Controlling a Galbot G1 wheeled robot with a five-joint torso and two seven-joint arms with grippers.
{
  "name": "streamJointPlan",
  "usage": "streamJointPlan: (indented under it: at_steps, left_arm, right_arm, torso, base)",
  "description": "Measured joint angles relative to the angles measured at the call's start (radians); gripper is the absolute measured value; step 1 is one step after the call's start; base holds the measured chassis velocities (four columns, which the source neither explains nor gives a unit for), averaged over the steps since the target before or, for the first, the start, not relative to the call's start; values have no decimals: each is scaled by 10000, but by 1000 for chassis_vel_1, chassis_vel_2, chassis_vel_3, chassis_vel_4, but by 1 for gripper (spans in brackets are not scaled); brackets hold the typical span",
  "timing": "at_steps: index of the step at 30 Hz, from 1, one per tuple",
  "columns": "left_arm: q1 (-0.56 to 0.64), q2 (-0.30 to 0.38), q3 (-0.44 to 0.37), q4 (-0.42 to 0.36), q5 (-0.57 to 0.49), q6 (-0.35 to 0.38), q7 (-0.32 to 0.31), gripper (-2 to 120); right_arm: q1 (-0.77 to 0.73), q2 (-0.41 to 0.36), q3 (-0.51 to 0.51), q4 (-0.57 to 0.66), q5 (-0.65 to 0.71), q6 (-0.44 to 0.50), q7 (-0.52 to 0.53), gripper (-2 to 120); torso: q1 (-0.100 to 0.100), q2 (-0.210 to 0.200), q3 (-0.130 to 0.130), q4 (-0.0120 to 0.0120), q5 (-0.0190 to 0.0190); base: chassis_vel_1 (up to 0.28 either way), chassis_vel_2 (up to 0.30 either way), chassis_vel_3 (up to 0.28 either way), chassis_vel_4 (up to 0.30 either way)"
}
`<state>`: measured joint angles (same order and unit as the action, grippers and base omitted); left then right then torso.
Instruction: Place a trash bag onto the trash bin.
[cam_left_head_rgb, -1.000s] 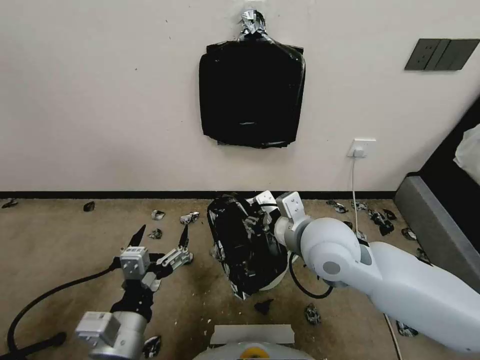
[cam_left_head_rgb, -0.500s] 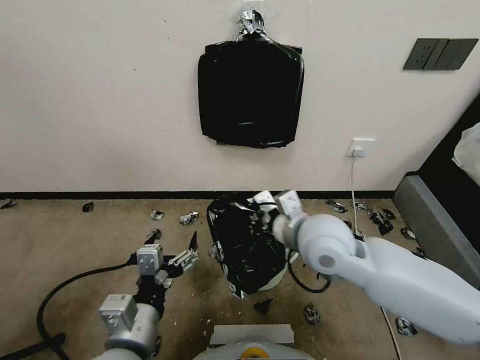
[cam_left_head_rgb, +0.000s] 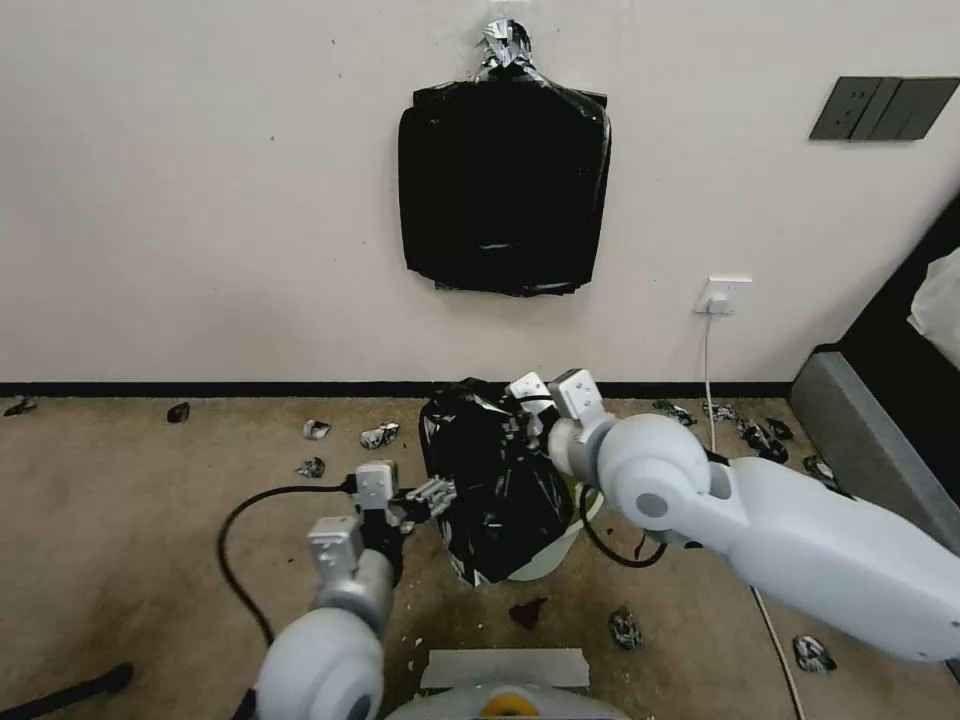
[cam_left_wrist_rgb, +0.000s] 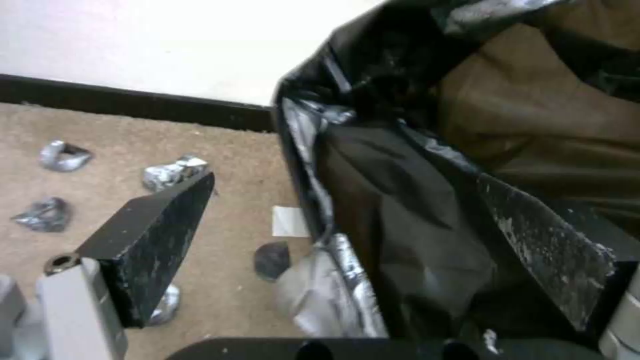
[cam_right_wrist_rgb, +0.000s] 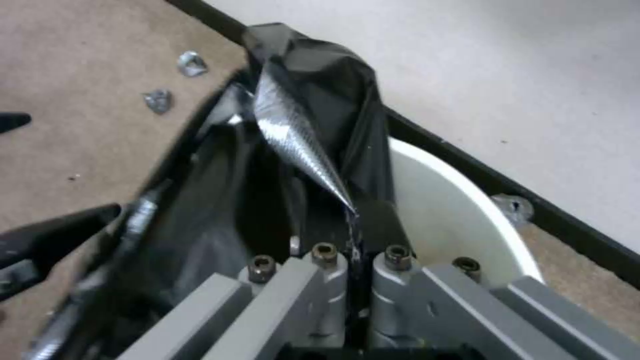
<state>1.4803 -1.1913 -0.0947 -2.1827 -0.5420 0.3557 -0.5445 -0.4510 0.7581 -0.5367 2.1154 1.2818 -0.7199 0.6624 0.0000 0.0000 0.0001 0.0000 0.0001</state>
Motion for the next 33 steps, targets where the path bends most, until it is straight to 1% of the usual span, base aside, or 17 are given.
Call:
streamJointPlan:
  at_steps: [2, 6, 10, 12, 13, 14, 15, 18, 19, 20, 22, 24, 26, 29, 30, 31, 33]
  left_arm:
    - [-548, -88, 412, 478, -58, 124, -224, 99]
    - [-966, -148, 686, 830, -220, 197, -442, 99]
    - [-1827, -230, 1283, 1545, -403, 327, -778, 99]
    - [-1985, -249, 1376, 1638, -459, 379, -852, 99]
    - [-2339, -273, 1607, 1791, -742, 536, -1075, 99]
    - [-2339, -273, 1607, 1791, -742, 536, -1075, 99]
    - [-2552, -284, 1744, 1865, -957, 650, -1247, 99]
    - [-3511, -273, 2396, 2239, -2074, 1217, -2117, 98]
    - [-3511, -273, 2396, 2239, -2074, 1217, -2117, 98]
    - [-4051, -268, 2820, 2505, -2578, 1423, -2521, 95]
    - [-4199, -267, 2917, 2570, -2680, 1495, -2610, 95]
    - [-4510, -232, 3111, 2681, -3076, 1709, -2904, 87]
    - [-4529, -227, 3125, 2687, -3111, 1730, -2929, 87]
    - [-4671, -174, 3237, 2844, -3463, 1912, -3170, 74]
    - [-4671, -174, 3237, 2844, -3463, 1912, -3170, 74]
    - [-4656, -172, 3224, 2870, -3496, 1917, -3198, 67]
    - [-4593, -158, 3150, 2866, -3679, 1916, -3325, 60]
  right_arm:
    - [-208, -208, 185, 35, -102, 0, -193, 0]
    - [-422, -288, 316, 112, -160, -1, -248, 0]
    - [-616, -388, 424, 120, -359, -1, -374, 0]
    - [-631, -393, 455, 119, -369, 0, -384, 0]
    - [-658, -416, 502, 119, -379, 1, -391, 0]
    - [-658, -416, 502, 119, -379, 1, -391, 0]
    - [-696, -452, 541, 133, -389, 2, -392, 0]
    - [-1135, -689, 946, 326, -479, 14, -396, 0]
    - [-1135, -689, 946, 326, -479, 14, -396, 0]
    - [-1552, -945, 1284, 504, -594, 44, -384, 0]
    - [-1617, -1009, 1339, 531, -621, 57, -381, 0]
    - [-1718, -1112, 1441, 558, -689, 96, -377, 0]
    - [-1719, -1116, 1444, 559, -691, 99, -376, 0]
    - [-1716, -1110, 1462, 512, -701, 118, -382, 0]
    - [-1716, -1110, 1462, 512, -701, 118, -382, 0]
    - [-1716, -1094, 1463, 506, -701, 122, -383, 0]
    - [-1716, -1058, 1444, 499, -701, 126, -386, 0]
  torso:
    - [0, 0, 0, 0, 1]
    - [0, 0, 0, -1, 1]
    - [0, 0, 0, 0, 1]
    - [0, 0, 0, 0, 1]
    - [0, 0, 0, 1, 2]
    - [0, 0, 0, 1, 2]
    - [0, 0, 0, 1, 0]
    - [0, 0, 0, 3, 3]
    - [0, 0, 0, 3, 3]
    - [0, 0, 0, -2, 1]
    - [1, -1, 0, -5, 0]
    - [0, 0, -1, -4, 2]
    - [0, 0, -1, -4, 2]
    - [0, 0, 0, 1, 0]
    - [0, 0, 0, 1, 0]
    - [0, 0, -1, 1, 0]
    - [0, 0, 0, 0, 0]
  base:
    - [0, 0, 0, 0]
    - [0, 0, 0, 0]
    - [0, 0, 0, 0]
    - [0, 0, 0, 0]
    - [0, 0, 0, 0]
    - [0, 0, 0, 0]
    - [0, 0, 0, 0]
    - [0, 0, 0, 0]
    - [0, 0, 0, 0]
    - [0, 0, 0, 0]
    - [0, 0, 0, 0]
    - [0, 0, 0, 0]
    - [0, 0, 0, 0]
    - [0, 0, 0, 0]
    - [0, 0, 0, 0]
    - [0, 0, 0, 0]
    - [0, 0, 0, 0]
